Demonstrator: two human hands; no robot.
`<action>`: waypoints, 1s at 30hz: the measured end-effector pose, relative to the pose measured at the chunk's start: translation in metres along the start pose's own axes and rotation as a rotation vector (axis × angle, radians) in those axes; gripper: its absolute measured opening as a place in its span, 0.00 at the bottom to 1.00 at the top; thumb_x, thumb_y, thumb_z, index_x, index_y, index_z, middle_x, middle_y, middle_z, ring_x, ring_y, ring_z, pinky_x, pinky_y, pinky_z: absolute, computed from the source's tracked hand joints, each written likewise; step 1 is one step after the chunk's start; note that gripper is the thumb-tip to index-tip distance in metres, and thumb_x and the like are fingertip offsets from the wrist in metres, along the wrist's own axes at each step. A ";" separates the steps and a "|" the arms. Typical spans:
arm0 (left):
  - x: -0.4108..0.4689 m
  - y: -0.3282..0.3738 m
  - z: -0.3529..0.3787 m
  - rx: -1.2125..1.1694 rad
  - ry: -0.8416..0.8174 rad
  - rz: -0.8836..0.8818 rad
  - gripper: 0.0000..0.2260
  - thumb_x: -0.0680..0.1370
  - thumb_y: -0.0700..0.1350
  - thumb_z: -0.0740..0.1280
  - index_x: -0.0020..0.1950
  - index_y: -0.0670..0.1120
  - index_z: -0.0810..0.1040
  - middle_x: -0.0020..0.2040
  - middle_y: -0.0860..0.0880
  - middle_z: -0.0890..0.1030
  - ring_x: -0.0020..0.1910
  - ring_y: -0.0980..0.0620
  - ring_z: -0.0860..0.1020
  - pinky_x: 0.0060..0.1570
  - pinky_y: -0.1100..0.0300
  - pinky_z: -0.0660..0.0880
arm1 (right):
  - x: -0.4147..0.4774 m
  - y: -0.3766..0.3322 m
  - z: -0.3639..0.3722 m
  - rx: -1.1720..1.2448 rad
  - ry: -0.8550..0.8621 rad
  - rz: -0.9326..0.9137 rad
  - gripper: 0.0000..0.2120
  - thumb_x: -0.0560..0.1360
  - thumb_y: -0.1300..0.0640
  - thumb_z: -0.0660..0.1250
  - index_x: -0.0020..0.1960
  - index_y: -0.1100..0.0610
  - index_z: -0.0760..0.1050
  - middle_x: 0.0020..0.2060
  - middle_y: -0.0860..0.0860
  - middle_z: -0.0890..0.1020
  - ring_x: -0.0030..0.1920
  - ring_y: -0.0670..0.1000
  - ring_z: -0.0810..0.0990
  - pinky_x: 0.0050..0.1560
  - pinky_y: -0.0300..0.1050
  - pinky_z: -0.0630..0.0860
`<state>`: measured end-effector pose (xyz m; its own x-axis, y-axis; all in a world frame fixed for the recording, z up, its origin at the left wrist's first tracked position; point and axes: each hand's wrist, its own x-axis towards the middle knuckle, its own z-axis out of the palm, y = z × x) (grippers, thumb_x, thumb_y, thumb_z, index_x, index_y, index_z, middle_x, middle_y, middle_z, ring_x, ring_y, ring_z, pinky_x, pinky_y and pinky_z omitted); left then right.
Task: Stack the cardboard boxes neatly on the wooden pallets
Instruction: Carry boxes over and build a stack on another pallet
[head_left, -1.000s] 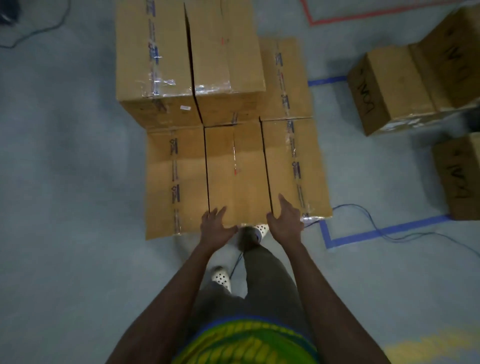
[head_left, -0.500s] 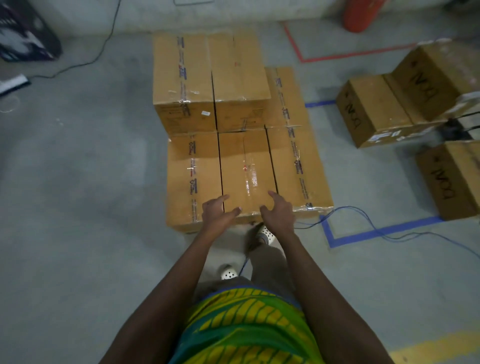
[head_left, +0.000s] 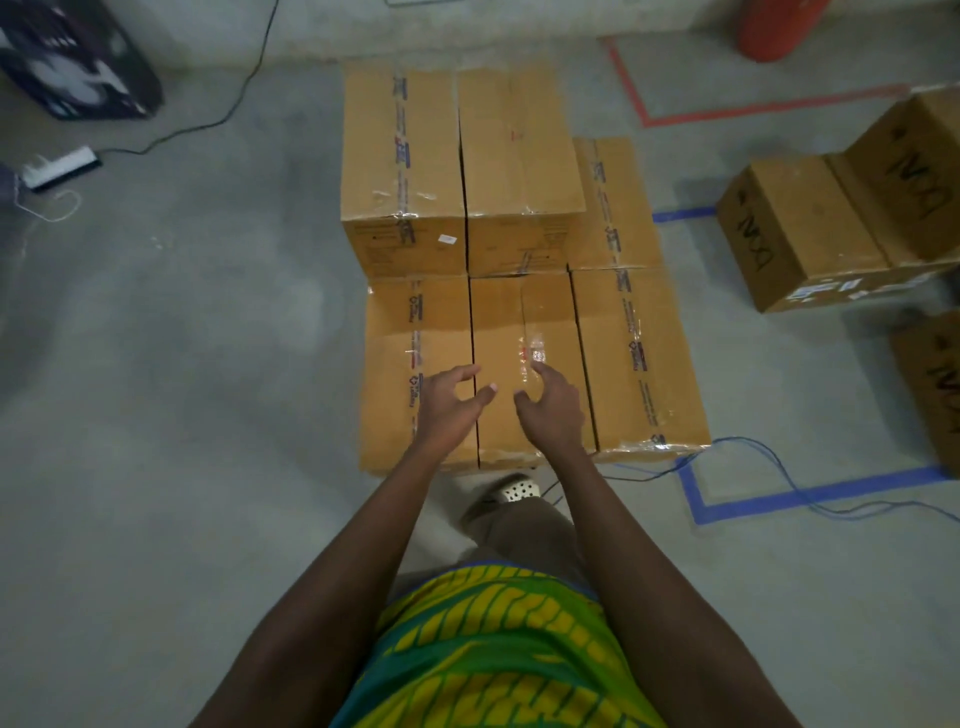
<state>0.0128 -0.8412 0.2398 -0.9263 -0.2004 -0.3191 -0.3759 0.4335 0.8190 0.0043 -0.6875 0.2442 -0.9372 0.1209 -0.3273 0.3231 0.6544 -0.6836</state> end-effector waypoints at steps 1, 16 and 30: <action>0.015 0.006 -0.005 0.004 0.000 0.010 0.20 0.75 0.54 0.74 0.65 0.50 0.82 0.62 0.52 0.82 0.63 0.55 0.77 0.67 0.52 0.72 | 0.015 -0.011 0.004 0.004 -0.007 -0.002 0.25 0.79 0.52 0.67 0.75 0.51 0.69 0.73 0.49 0.73 0.73 0.56 0.67 0.70 0.63 0.66; 0.154 -0.018 -0.170 0.013 0.115 -0.055 0.18 0.76 0.54 0.74 0.63 0.47 0.83 0.60 0.51 0.83 0.58 0.59 0.78 0.61 0.61 0.73 | 0.138 -0.162 0.119 0.074 -0.081 0.085 0.26 0.79 0.51 0.67 0.75 0.53 0.70 0.73 0.52 0.73 0.73 0.58 0.69 0.70 0.60 0.70; 0.292 -0.152 -0.430 -0.031 -0.074 -0.101 0.19 0.75 0.53 0.76 0.62 0.45 0.83 0.58 0.48 0.85 0.58 0.55 0.81 0.57 0.69 0.71 | 0.137 -0.344 0.315 0.012 0.032 0.234 0.27 0.77 0.51 0.68 0.74 0.56 0.70 0.73 0.55 0.72 0.73 0.60 0.69 0.70 0.59 0.69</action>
<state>-0.1898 -1.3437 0.2271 -0.8838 -0.1752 -0.4339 -0.4671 0.3870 0.7950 -0.1934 -1.1313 0.2292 -0.8399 0.2919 -0.4576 0.5339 0.5965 -0.5993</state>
